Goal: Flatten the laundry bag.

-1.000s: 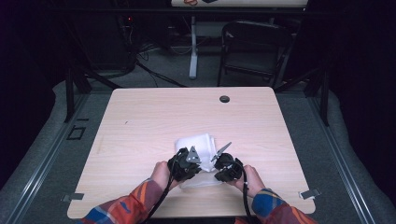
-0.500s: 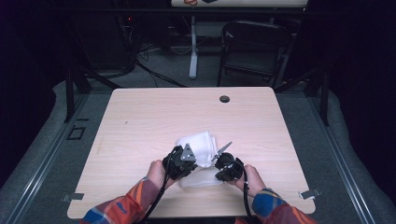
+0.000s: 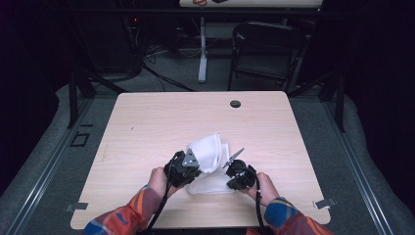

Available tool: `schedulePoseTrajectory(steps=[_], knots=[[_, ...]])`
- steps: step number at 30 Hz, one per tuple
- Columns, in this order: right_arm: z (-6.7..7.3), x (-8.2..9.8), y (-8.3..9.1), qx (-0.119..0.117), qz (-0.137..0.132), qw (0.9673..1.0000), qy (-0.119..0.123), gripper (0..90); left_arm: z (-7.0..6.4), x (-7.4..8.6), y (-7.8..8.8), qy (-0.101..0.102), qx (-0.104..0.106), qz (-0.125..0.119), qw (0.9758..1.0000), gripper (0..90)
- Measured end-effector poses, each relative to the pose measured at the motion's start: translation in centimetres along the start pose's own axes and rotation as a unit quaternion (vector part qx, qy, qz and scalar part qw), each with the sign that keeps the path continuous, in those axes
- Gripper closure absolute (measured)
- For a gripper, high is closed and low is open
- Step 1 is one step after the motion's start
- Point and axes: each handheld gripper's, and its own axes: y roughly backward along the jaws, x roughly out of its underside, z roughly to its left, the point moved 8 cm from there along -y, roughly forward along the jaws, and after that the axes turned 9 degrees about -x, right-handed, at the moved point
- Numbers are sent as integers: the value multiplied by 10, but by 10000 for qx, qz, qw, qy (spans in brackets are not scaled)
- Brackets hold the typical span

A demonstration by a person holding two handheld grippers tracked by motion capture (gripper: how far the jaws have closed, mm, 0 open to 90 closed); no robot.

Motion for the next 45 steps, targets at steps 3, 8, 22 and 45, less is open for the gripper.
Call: schedulePoseTrajectory(steps=[3, 8, 22, 45], knots=[[0, 0, 0, 0, 4, 10000, -1, 900, 2, 2, 2, 70, -13, -10, 10000, 846], [0, 0, 0, -15, 10, 10000, -36, 900, 6, 6, 6, 150, -60, 2, 9999, 841], [-2, 1, 1, 4, -17, 10000, -40, 900, 22, 25, 15, 455, -139, 164, 9987, 848], [-6, 4, 3, 7, 1, 10000, -41, 900, 39, 54, 19, 743, -82, 550, 9957, 842]])
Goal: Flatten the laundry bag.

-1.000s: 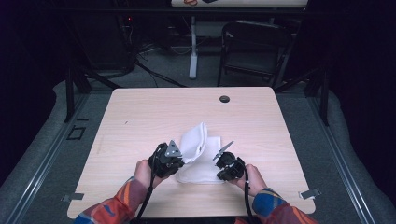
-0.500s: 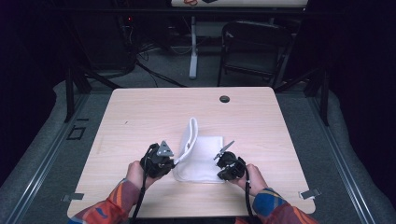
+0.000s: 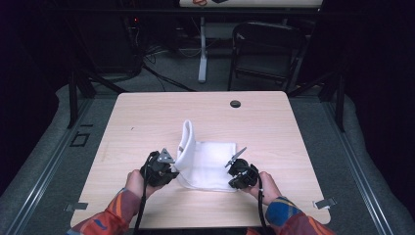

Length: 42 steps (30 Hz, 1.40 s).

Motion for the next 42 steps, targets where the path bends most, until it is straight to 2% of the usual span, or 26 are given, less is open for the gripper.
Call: schedulePoseTrajectory(steps=[9, 11, 17, 23, 24, 25, 28, 32, 33, 35, 36, 38, 40, 41, 42], knots=[[-1, 1, 0, 32, -30, 10000, -51, 900, 2, 6, -5, 43, 16, 221, 9997, 866], [-4, 1, 1, 24, -40, 10000, -36, 900, 2, 8, -7, 15, 114, 327, 9994, 869], [-7, 3, 3, 16, -8, 10000, -69, 900, -2, 14, -13, -56, 227, 568, 9981, 872], [-12, 7, 6, 90, 61, 9999, -95, 900, -9, 16, -15, -107, 288, 661, 9973, 870], [-13, 7, 5, 67, -74, 9998, -183, 900, -11, 17, -15, -116, 338, 708, 9969, 870], [-14, 8, 6, 96, 19, 9999, -124, 900, -12, 18, -15, -119, 386, 719, 9966, 869], [-16, 9, 8, 103, 62, 9998, -157, 900, -12, 20, -14, -104, 419, 768, 9961, 856], [-17, 10, 8, 120, 39, 9997, -189, 900, -13, 22, -10, -139, 528, 779, 9955, 762], [-17, 10, 8, 120, 39, 9997, -189, 900, -13, 23, -7, -145, 561, 778, 9953, 762], [-18, 10, 9, 93, 44, 9998, -183, 900, -10, 28, -1, -97, 641, 770, 9949, 680], [-18, 11, 9, 96, 46, 9998, -196, 900, -9, 30, 2, -57, 681, 778, 9946, 670], [-20, 12, 10, 113, 66, 9997, -223, 900, -6, 32, 4, -4, 653, 769, 9949, 582], [-20, 11, 9, 107, -12, 9996, -262, 900, -2, 36, 8, 71, 670, 754, 9949, 575], [-21, 12, 10, 133, 8, 9996, -263, 900, 1, 39, 10, 108, 636, 769, 9949, 508], [-21, 12, 10, 131, 8, 9996, -269, 900, 4, 41, 12, 162, 579, 772, 9952, 483]])
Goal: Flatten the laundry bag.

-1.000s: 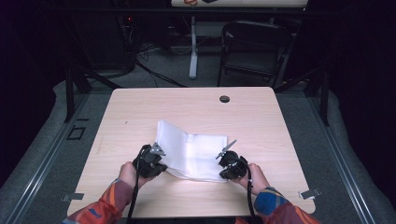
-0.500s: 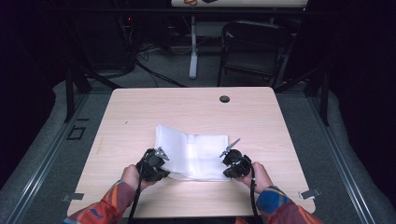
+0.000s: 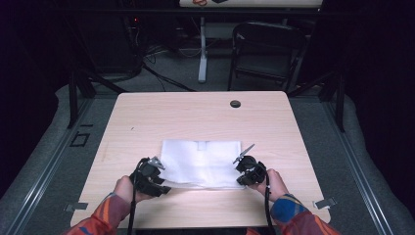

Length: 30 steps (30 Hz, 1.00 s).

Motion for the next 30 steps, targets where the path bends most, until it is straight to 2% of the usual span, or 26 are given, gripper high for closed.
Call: schedulePoseTrajectory(steps=[1, 2, 5, 6, 8, 10, 11, 12, 13, 14, 15, 16, 18, 19, 20, 21, 22, 25, 26, 28, 30], knots=[[0, 0, 0, 0, 0, 10000, 0, 900, 3, 2, 2, 56, -18, -21, 10000, 483], [0, 0, 0, -9, -7, 10000, -1, 900, 5, 5, 4, 126, -56, -43, 9999, 441], [-1, 1, 1, 28, 72, 10000, 35, 900, 14, 13, 12, 344, -141, -132, 9992, 390], [-2, 1, 1, 19, 62, 10000, 16, 900, 20, 17, 17, 482, -151, -218, 9985, 368], [-2, 1, 1, 19, 14, 10000, 4, 900, 23, 18, 19, 534, -188, -256, 9981, 343], [-1, 1, 2, 19, 44, 10000, 22, 900, 29, 15, 24, 648, -300, -464, 9964, 291], [-1, 1, 2, 19, 44, 10000, 22, 900, 29, 15, 24, 648, -300, -464, 9964, 270], [0, 0, 3, -10, 21, 10000, 40, 870, 29, 13, 25, 658, -344, -527, 9958, 270], [2, -2, 7, -73, -38, 9999, 65, 820, 28, 11, 26, 639, -324, -546, 9959, 229], [2, -2, 7, -73, -38, 9999, 65, 820, 29, 9, 25, 627, -448, -576, 9954, 229], [2, -3, 11, -10, -95, 9999, 81, 774, 29, 8, 25, 614, -462, -579, 9954, 207], [4, -6, 16, -65, -242, 9996, 101, 694, 28, 6, 24, 581, -459, -606, 9954, 179], [5, -7, 22, -79, -340, 9994, 45, 580, 27, -1, 24, 545, -458, -727, 9948, 160], [5, -7, 22, -79, -340, 9994, 45, 580, 27, -1, 24, 545, -458, -727, 9948, 160], [5, -7, 26, -56, -440, 9990, -11, 469, 27, -4, 24, 545, -472, -749, 9946, 155], [5, -6, 29, -100, -464, 9989, -46, 422, 26, -7, 23, 511, -462, -777, 9946, 156], [5, -6, 29, -100, -464, 9989, -46, 422, 26, -9, 22, 475, -470, -788, 9947, 156], [5, -3, 35, -152, -554, 9983, -115, 286, 24, -18, 17, 403, -422, -833, 9948, 146], [5, -3, 35, -152, -554, 9983, -115, 286, 23, -21, 16, 389, -423, -842, 9948, 146], [4, -3, 38, -81, -619, 9980, -131, 207, 20, -26, 14, 290, -356, -869, 9952, 144], [5, -2, 41, -88, -665, 9977, -114, 171, 16, -32, 12, 213, -341, -899, 9951, 143]])
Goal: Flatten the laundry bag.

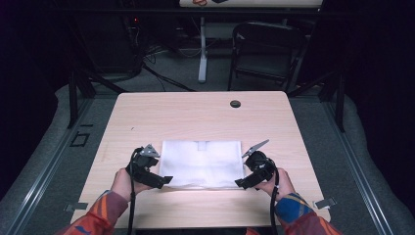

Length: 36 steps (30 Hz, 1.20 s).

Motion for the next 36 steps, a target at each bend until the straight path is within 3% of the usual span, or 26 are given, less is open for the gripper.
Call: schedulePoseTrajectory(steps=[4, 16, 32, 36], knots=[[2, 0, 2, -23, -78, 10000, -21, 149, -5, -8, -8, -200, 57, -18, 9998, 146], [1, 0, 9, -13, -181, 9998, -52, 111, -12, -26, -35, -438, 279, 20, 9986, 141], [-1, 1, 8, -4, -188, 9998, -45, 144, -16, -26, -33, -532, 221, -99, 9983, 133], [-1, 0, 7, 0, -223, 9997, -20, 149, -22, -25, -33, -610, 303, -68, 9977, 140]])
